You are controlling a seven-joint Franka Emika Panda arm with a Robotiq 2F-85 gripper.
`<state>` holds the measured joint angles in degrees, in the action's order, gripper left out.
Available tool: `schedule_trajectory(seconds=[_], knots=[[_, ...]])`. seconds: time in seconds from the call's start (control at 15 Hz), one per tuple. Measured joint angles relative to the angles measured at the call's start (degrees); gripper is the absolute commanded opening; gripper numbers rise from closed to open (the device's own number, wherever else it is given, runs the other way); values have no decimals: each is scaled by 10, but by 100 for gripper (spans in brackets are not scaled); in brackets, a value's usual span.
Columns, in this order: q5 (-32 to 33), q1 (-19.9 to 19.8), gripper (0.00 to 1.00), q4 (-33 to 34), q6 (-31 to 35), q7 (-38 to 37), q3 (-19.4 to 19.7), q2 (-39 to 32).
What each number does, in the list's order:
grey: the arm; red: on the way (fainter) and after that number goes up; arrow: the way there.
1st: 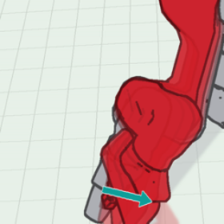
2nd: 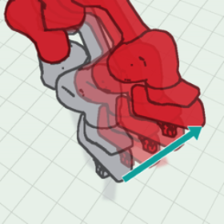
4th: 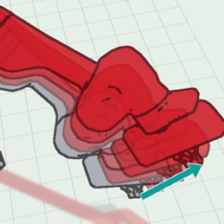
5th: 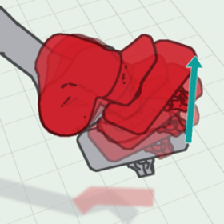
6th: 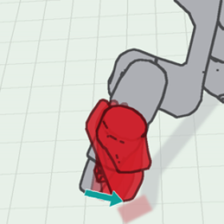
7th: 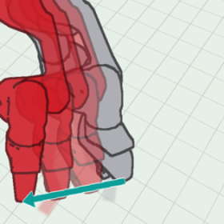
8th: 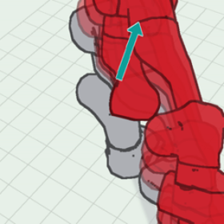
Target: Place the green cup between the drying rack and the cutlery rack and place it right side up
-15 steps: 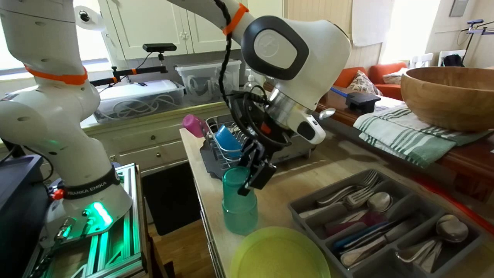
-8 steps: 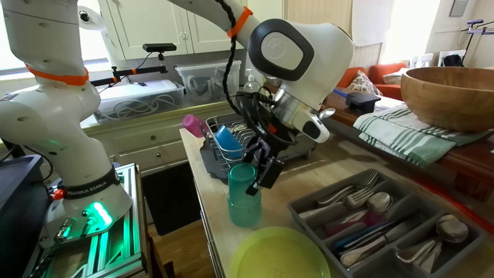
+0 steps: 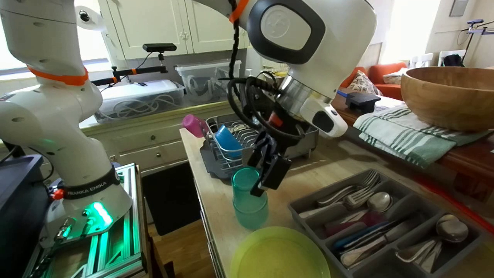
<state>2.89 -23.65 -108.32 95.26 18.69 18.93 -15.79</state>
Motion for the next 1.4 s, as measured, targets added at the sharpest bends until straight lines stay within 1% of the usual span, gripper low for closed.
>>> schedule_trajectory(seconds=[0.27,0.6,0.93,1.13,1.4], knots=[[-11,-3,100,5,-1,-20,-3,-3],[-35,-3,100,17,-1,-66,-8,-12],[-85,-7,100,40,-1,-146,-1,-30],[-111,-16,100,53,-1,-196,7,-47],[-135,-32,100,67,-10,-242,17,-69]])
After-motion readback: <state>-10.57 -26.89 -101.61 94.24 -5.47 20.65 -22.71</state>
